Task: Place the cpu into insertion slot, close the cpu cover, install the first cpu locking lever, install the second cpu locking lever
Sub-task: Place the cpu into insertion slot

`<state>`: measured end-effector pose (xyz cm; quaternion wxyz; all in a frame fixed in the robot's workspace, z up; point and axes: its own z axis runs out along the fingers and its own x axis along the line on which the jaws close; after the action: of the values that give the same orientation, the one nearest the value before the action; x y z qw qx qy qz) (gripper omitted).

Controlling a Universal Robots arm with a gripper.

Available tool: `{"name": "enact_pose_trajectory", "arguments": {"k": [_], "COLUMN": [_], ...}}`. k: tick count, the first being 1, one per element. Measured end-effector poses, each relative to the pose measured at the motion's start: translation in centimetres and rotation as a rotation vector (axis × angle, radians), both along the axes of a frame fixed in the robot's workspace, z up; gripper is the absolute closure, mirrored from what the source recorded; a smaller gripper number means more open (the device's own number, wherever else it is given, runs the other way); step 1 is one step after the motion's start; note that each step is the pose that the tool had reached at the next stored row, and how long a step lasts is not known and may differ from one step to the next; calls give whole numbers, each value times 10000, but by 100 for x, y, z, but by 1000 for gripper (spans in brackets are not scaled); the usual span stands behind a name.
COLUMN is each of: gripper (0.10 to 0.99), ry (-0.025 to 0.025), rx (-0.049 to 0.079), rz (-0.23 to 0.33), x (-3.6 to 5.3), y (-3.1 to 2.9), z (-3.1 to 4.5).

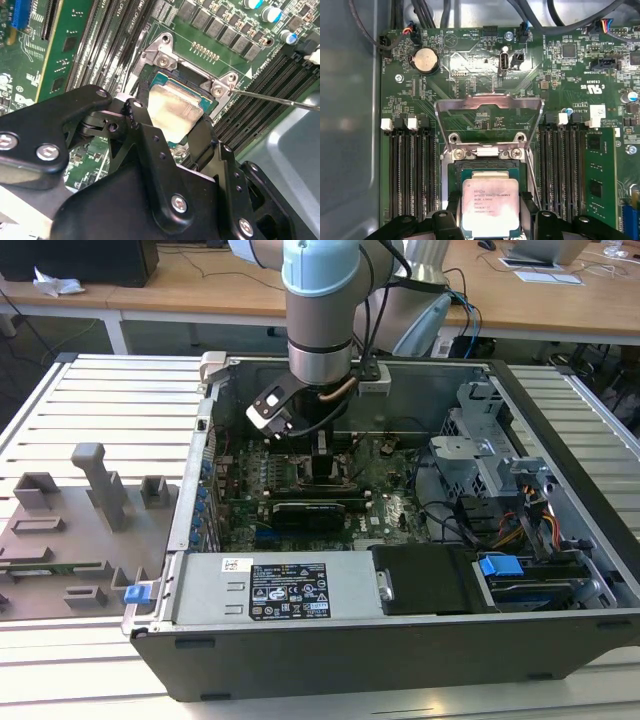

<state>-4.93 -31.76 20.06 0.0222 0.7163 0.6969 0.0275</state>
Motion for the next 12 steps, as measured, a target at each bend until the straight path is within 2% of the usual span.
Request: {"name": "enact_pose_trajectory", "arguments": {"k": [12], "gripper": [541], "ry": [5], "rx": [-12], "rz": [19], "x": [21], "y": [-1], "z": [-49]}}
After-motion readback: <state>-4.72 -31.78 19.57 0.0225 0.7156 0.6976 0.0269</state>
